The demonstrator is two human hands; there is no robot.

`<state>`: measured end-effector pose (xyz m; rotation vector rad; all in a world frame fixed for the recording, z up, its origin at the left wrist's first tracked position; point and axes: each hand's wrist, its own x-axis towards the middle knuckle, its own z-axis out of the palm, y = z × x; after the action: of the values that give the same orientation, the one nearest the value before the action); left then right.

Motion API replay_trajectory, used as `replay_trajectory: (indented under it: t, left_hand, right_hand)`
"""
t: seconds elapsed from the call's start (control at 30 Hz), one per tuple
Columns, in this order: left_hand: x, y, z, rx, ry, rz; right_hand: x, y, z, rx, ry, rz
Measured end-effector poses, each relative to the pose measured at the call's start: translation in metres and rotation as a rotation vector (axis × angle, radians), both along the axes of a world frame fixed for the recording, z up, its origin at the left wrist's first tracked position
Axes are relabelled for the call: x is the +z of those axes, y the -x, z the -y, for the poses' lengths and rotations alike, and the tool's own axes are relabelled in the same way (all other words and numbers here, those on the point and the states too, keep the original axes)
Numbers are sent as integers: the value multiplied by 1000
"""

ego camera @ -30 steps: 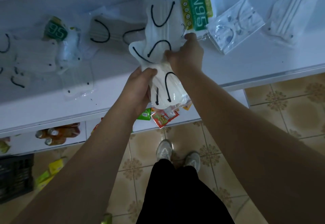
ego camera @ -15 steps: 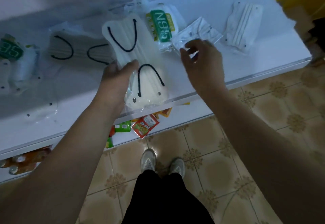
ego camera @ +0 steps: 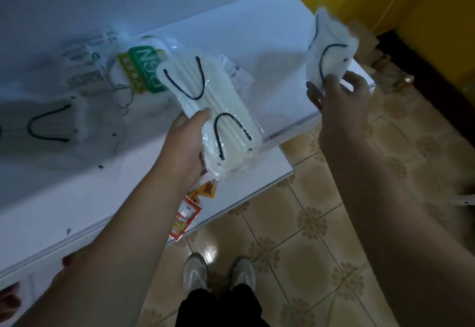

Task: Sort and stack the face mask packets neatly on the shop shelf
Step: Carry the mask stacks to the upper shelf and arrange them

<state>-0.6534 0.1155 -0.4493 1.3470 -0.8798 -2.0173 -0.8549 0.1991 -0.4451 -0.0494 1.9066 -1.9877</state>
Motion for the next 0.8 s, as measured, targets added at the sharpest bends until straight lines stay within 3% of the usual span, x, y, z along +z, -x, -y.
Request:
replay_trajectory:
  t: [0.07, 0.13, 0.2, 0.27, 0.43, 0.63, 0.73, 0.8]
  left_hand:
    - [-1, 8, -7, 7, -10, -10]
    - [2, 17, -15, 8, -30, -53]
    - [12, 23, -21, -17, -63, -157]
    - [22, 19, -23, -1, -36, -217]
    - [26, -50, -17, 257, 224, 62]
    - [9, -209, -25, 626, 26, 344]
    - [3, -257, -44, 603, -1, 454]
    - [-3, -273, -55, 602, -25, 465]
  right_hand:
    - [16, -15, -13, -20, 357, 308]
    - [25, -35, -23, 15, 581, 512]
    - [32, -59, -27, 104, 577, 609]
    - [31, -86, -29, 249, 394, 556]
    - [23, -143, -27, 755, -20, 232]
    - [8, -205, 9, 927, -389, -657]
    - [-13, -243, 49, 1122, -455, -1008]
    - [-31, -258, 72, 1108, -485, -1176]
